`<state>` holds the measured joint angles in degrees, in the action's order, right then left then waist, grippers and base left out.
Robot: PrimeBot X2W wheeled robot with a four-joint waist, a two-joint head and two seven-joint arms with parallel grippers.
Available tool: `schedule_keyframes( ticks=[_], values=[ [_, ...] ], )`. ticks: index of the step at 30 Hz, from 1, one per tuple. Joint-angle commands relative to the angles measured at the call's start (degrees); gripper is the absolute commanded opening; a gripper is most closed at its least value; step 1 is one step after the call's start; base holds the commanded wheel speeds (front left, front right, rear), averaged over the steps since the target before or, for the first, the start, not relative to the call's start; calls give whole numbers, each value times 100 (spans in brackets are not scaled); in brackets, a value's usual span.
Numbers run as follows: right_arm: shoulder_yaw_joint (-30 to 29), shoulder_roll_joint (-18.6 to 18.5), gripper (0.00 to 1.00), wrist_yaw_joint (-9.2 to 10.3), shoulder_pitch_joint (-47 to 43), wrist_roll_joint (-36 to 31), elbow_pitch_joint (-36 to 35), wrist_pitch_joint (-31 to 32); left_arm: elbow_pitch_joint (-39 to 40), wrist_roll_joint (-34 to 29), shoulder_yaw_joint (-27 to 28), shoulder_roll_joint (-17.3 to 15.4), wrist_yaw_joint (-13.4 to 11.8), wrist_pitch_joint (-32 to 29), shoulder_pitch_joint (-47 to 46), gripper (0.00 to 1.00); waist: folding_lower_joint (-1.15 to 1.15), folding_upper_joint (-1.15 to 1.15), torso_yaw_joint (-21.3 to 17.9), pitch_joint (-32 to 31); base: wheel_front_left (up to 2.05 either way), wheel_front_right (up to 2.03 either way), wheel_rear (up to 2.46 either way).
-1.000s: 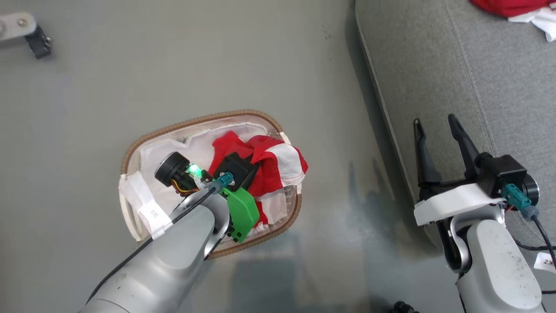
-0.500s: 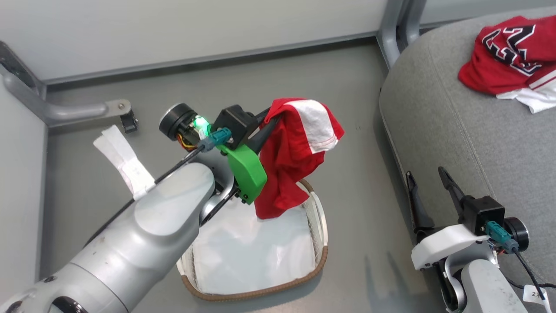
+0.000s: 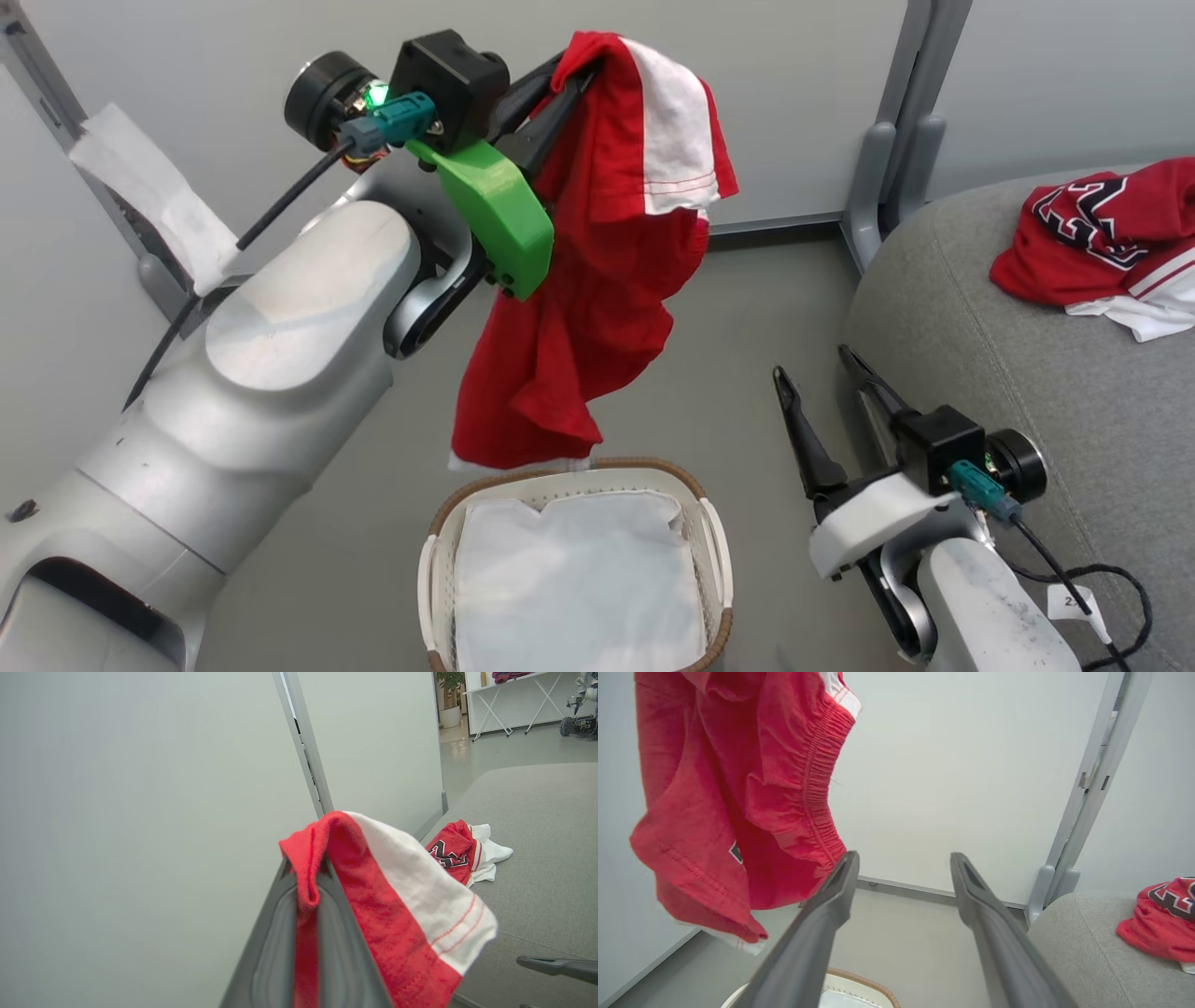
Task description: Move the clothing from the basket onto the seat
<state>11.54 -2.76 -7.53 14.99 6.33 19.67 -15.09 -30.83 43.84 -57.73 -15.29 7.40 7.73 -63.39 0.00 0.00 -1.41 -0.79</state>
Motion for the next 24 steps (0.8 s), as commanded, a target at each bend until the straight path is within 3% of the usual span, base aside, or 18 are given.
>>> schedule_keyframes(
  ticks=[1, 11, 24],
  values=[
    [101, -23, 100, 8, 103, 13, 4, -11, 36, 52, 16, -31, 11, 0, -95, 0, 0, 0, 27, -72, 0, 0, 0],
    [1105, -25, 100, 8, 909, -23, 568, -11, 375, 109, -20, -97, 10, -42, -118, 0, 0, 0, 138, -165, 0, 0, 0],
    [1427, -480, 100, 8, 2158, 402, 1598, -11, 788, 103, -131, -36, -77, -84, -20, 0, 0, 0, 282, -159, 0, 0, 0]
  ],
)
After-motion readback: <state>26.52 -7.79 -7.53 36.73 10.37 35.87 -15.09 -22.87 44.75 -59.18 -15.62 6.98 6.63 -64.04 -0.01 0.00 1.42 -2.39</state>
